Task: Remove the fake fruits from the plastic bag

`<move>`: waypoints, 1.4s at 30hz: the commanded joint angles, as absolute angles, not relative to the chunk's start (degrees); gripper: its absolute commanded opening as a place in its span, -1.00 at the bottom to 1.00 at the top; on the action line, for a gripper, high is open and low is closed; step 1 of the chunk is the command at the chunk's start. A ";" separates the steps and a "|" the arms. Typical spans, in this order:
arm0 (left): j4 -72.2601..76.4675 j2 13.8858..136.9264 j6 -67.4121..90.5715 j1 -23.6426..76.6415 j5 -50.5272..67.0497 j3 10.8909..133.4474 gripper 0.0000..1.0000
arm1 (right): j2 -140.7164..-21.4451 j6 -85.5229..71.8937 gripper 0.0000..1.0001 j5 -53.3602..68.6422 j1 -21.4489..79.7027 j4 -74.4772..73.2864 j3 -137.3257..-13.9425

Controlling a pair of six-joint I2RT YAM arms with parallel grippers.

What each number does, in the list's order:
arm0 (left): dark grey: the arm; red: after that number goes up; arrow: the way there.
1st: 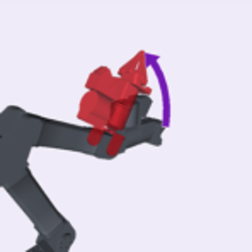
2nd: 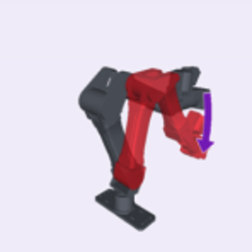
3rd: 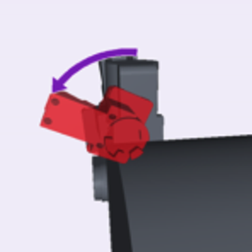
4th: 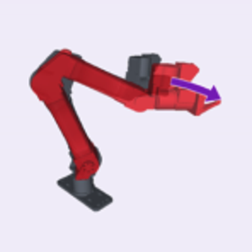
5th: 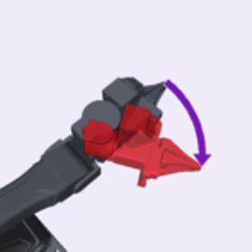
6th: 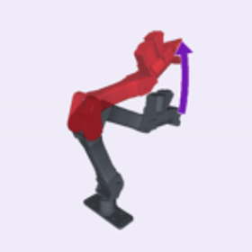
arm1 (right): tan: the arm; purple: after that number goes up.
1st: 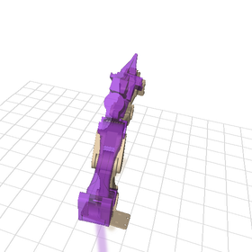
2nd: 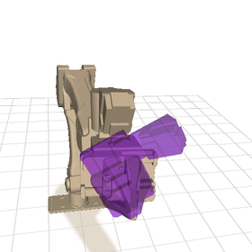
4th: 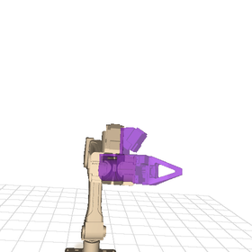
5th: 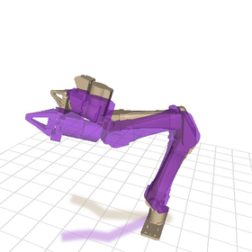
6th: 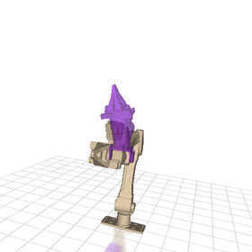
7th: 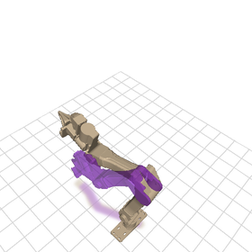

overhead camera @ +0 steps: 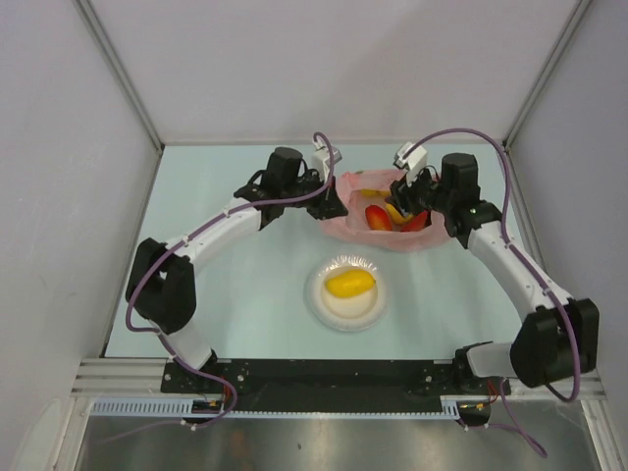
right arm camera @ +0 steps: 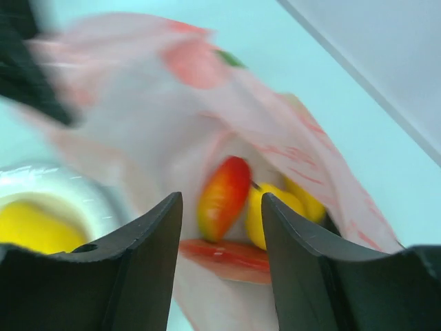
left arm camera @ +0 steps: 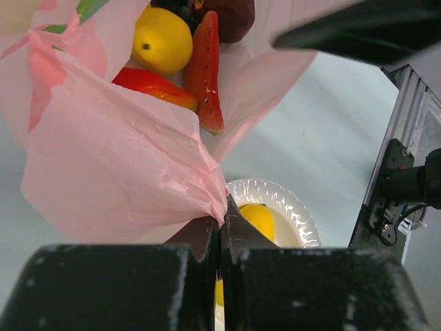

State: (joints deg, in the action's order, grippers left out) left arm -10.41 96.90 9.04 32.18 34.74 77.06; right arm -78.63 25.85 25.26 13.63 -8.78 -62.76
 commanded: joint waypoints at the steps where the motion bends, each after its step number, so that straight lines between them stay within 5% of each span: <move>1: -9.32 97.21 8.70 32.70 35.33 80.51 -1.00 | -72.52 28.47 0.08 34.71 17.31 -19.51 -60.84; 7: -10.20 96.33 7.12 32.70 34.10 80.51 -1.00 | -64.87 33.75 0.09 36.13 25.30 -22.77 -51.87; 12: -10.98 94.49 6.24 32.87 33.57 79.63 -1.00 | -63.37 21.05 0.22 26.13 25.85 -8.93 -48.16; 36: -11.16 90.88 5.98 34.10 34.72 74.80 -1.00 | -97.99 21.97 0.32 13.01 13.28 11.51 -61.26; 42: -11.07 91.05 6.33 34.10 35.33 73.92 -1.00 | -102.91 21.54 0.52 14.14 12.57 11.08 -64.85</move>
